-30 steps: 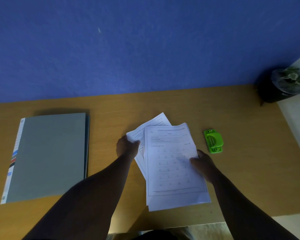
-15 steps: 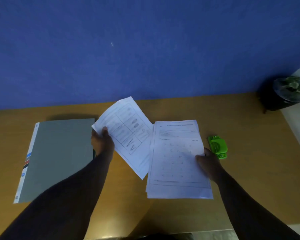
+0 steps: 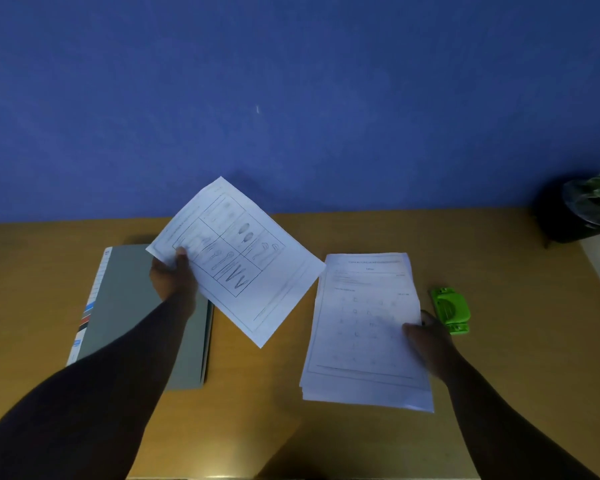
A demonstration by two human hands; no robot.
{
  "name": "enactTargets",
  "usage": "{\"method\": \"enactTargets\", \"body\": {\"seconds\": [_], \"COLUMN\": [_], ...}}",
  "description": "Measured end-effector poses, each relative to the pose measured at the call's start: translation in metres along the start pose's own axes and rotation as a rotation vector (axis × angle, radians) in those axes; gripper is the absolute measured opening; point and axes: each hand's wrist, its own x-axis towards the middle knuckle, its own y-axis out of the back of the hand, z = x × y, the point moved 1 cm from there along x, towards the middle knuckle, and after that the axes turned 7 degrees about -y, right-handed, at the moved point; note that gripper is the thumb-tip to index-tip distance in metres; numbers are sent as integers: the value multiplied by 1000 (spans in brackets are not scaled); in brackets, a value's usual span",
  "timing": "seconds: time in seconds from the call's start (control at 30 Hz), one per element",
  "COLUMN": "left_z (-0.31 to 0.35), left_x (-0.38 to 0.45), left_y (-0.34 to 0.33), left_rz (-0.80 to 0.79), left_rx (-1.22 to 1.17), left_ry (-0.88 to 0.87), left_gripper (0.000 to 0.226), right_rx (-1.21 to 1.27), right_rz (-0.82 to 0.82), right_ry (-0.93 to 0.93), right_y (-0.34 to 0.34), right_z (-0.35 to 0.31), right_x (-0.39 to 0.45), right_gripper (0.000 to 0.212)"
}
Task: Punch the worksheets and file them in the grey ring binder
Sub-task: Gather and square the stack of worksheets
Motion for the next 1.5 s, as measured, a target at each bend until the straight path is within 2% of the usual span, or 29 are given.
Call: {"method": "enactTargets", "body": {"seconds": [0.37,0.53,0.7,0.8,0.87,1.07,1.13,1.3,1.4,1.5], "left_z": [11,20,21,23,23,21,18,15,17,22], "left_x": [-35,-57,-72,-77,-80,-99,-103,-108,-111,-113], "left_y": [-28,-48,-61,-64,-65,-54,-55,-59,-61,-63], "left_rz": [-382,-462,-551,-568,-646,-917,-910,-856,-825,-820], "left_rx": [38,71,122,102,36,-51,-61,-99,-129,-139], "left_ry": [-24,-74,-96,-44,38,238,251,233,217,192], "left_gripper": [30,17,39,50,54,23,20,31,33,32], "right_rx": [61,147,195,239,261,285,309,418,435,360], "right_rz": [-186,-292,-391,-405,-401,-396,-382,-336,-379,-421], "right_ry": [46,25,0,0,-12,-54,-64,-93,-117,-67], "right_y": [-22,-27,-29,-30,-29,-27,-27,-28,-28,-30], "right_z": [-36,-49,-57,-59,-58,-54,-55,-57,-59,-61], "right_x": [-9,-13,-23,-28,-28,-28,-30,-36,-38,-40], "right_gripper": [24,24,26,26,27,28,25,23,35,31]}}
